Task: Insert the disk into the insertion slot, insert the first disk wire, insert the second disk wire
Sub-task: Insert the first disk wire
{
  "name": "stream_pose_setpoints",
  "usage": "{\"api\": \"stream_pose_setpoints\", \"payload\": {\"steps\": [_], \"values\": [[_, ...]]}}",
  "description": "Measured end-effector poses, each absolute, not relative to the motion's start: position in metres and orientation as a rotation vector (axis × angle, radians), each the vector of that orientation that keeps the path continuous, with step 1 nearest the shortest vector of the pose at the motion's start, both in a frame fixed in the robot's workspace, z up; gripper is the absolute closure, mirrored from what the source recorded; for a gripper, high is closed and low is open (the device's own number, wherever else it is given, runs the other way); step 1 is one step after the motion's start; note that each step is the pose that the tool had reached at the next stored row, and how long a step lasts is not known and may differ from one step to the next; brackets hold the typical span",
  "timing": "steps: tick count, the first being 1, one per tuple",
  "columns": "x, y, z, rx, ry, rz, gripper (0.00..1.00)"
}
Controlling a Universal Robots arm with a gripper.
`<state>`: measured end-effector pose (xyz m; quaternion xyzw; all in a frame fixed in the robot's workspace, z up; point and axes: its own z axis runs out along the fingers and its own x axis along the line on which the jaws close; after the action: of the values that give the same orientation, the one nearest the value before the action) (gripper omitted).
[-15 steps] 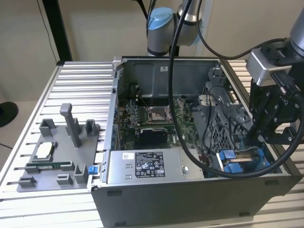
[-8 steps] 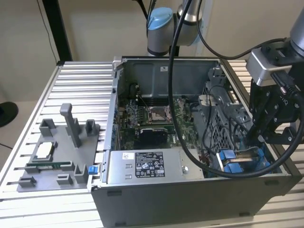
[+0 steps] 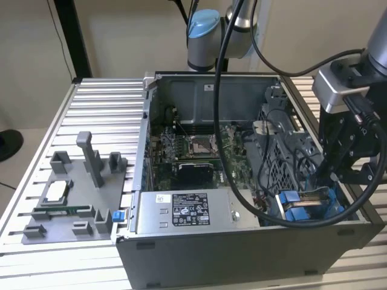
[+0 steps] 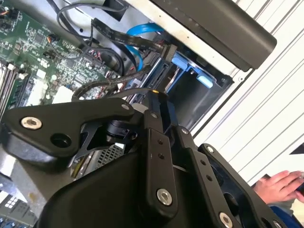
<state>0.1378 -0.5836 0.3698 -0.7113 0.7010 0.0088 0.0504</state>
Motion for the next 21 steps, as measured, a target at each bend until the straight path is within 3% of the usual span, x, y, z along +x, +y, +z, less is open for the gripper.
{"api": "stream_pose_setpoints", "payload": {"steps": [11, 21], "values": [[0.134, -0.583, 0.355, -2.154, 2.1, -0.017, 1.0], [0.134, -0.583, 0.351, -2.202, 2.047, -0.016, 1.0]]}}
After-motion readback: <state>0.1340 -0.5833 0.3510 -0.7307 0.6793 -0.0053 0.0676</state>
